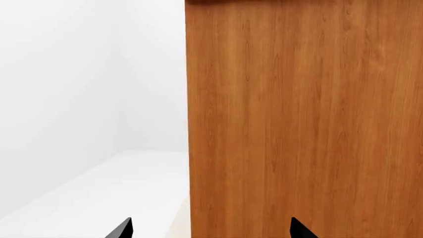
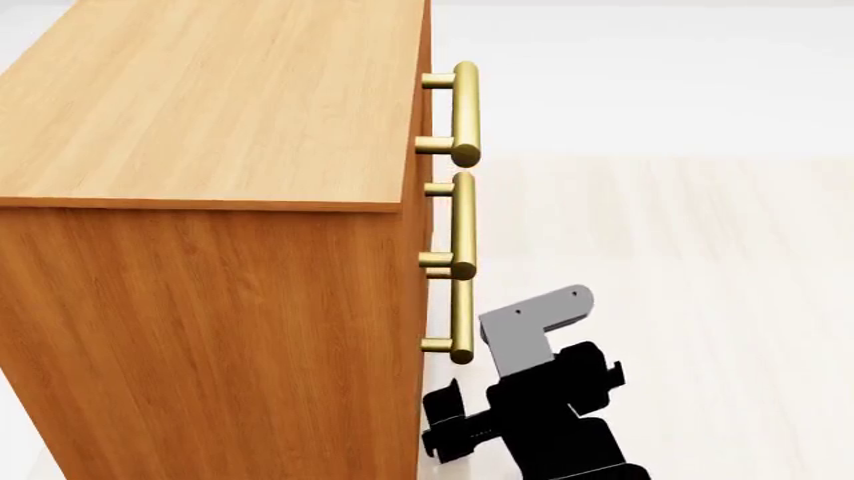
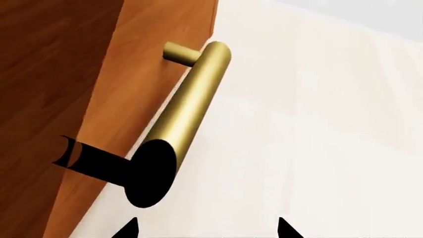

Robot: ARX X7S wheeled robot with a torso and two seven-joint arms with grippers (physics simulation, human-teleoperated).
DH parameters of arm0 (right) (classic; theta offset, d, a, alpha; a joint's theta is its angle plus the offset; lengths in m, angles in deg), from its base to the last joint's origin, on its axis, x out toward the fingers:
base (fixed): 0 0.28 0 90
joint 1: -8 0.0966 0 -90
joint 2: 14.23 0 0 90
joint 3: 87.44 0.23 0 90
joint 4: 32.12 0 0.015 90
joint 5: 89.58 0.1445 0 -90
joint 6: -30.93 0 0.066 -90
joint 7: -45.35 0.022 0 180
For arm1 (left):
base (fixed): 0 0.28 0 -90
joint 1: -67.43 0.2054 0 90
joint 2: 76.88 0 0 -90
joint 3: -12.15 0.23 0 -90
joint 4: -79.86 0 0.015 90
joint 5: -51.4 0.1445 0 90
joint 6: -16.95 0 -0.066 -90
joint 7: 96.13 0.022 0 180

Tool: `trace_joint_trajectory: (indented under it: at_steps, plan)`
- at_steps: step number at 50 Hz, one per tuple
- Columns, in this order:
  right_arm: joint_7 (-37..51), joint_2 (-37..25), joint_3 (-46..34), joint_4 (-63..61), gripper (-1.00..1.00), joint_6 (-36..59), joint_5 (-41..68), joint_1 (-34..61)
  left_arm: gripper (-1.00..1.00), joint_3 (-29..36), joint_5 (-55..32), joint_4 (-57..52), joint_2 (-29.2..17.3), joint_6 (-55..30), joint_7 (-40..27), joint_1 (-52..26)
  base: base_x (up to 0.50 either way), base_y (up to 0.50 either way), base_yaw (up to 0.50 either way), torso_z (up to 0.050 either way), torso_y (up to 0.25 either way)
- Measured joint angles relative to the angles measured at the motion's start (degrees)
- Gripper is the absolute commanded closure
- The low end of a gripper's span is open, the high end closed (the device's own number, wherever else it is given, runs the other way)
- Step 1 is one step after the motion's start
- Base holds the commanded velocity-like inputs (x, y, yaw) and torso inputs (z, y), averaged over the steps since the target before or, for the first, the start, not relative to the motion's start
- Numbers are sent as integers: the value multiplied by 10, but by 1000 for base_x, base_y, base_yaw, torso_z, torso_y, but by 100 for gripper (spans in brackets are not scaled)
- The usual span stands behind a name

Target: Put the bowl in the bottom drawer of the cabinet and close it.

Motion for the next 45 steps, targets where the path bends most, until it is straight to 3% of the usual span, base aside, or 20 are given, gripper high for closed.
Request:
trace_joint_trajectory:
  at_steps: [19, 45]
  plan:
    - [62, -63, -37, -226, -100, 120, 103, -93, -100, 5, 0, -27, -9, -7, -6, 9, 0, 0, 0, 0, 0]
    - [181, -180, 8, -624, -100, 325, 188, -195, -100, 1, 5, -128, -35, -49, -16, 33, 0, 0, 0, 0, 0]
